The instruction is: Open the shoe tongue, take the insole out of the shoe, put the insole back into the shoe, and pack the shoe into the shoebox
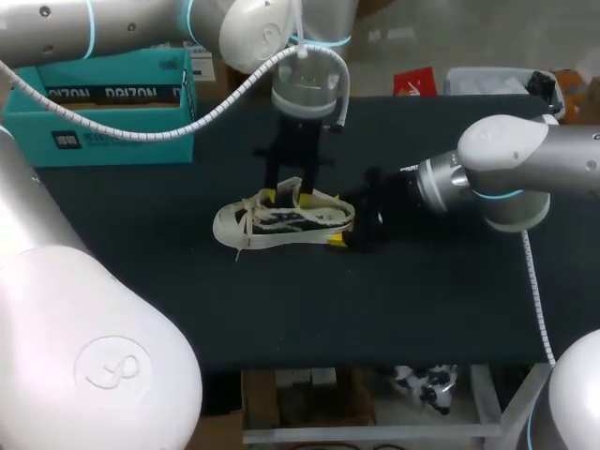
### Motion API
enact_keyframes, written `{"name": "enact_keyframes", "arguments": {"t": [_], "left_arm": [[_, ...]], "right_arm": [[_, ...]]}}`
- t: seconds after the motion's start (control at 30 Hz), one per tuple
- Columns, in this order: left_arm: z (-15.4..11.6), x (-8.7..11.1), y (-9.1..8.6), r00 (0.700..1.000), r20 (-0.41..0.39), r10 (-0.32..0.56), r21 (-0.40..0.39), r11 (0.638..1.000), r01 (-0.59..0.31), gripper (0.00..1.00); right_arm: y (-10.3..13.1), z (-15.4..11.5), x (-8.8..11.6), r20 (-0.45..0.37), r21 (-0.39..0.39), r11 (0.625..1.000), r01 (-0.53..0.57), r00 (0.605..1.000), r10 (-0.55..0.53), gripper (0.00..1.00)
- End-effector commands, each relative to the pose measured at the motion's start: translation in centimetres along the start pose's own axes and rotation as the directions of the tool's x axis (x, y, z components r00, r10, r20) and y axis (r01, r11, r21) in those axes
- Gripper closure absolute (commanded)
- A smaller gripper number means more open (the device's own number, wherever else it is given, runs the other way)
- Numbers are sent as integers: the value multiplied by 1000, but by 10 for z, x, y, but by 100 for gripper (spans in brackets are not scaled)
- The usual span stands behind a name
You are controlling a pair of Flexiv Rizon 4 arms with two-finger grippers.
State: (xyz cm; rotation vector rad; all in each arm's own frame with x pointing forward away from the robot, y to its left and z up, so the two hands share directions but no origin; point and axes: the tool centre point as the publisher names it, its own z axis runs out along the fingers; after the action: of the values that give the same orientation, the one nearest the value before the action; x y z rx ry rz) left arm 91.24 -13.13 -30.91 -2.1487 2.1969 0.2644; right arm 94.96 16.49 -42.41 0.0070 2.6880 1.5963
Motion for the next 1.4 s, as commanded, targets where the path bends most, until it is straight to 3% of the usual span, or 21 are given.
{"name": "enact_keyframes", "arguments": {"t": [0.03, 0.07, 0.13, 0.17, 0.43, 0.6, 0.9, 1.17, 1.4], "left_arm": [[2, 6, -8, 1000, 26, -7, -15, 1000, 8, 58], [2, 6, -8, 1000, 26, -12, -15, 1000, 12, 63], [2, 4, -9, 998, 43, -39, 1, 999, 39, 96], [3, 4, -9, 998, 43, -39, 1, 999, 39, 100], [2, -17, -2, 997, -5, -71, 39, 997, 71, 100], [-3, -45, 6, 989, -123, -87, 79, 992, 98, 100], [17, -84, 4, 946, -322, -48, 95, 992, 82, 100], [40, -93, -7, 910, -415, -21, 69, 996, 54, 100], [45, -90, -13, 899, -438, 1, 69, 997, 32, 100]], "right_arm": [[-1, 1, 0, -1, -5, 1000, 2, 1000, -2, 100], [-1, 1, 0, -1, -5, 1000, 2, 1000, -2, 100], [-1, 1, 0, -1, -5, 1000, 2, 1000, -2, 100], [-1, 1, 0, -1, -5, 1000, 2, 1000, -2, 100], [-1, 1, 0, -1, -5, 1000, 2, 1000, -2, 100], [-1, 1, 0, -1, -5, 1000, 2, 1000, -2, 100], [-1, 1, 0, -1, -5, 1000, 2, 1000, -2, 100], [-1, 1, 0, -1, -5, 1000, 2, 1000, -2, 100], [-1, 1, 0, -1, -5, 1000, 2, 1000, -2, 100]]}}
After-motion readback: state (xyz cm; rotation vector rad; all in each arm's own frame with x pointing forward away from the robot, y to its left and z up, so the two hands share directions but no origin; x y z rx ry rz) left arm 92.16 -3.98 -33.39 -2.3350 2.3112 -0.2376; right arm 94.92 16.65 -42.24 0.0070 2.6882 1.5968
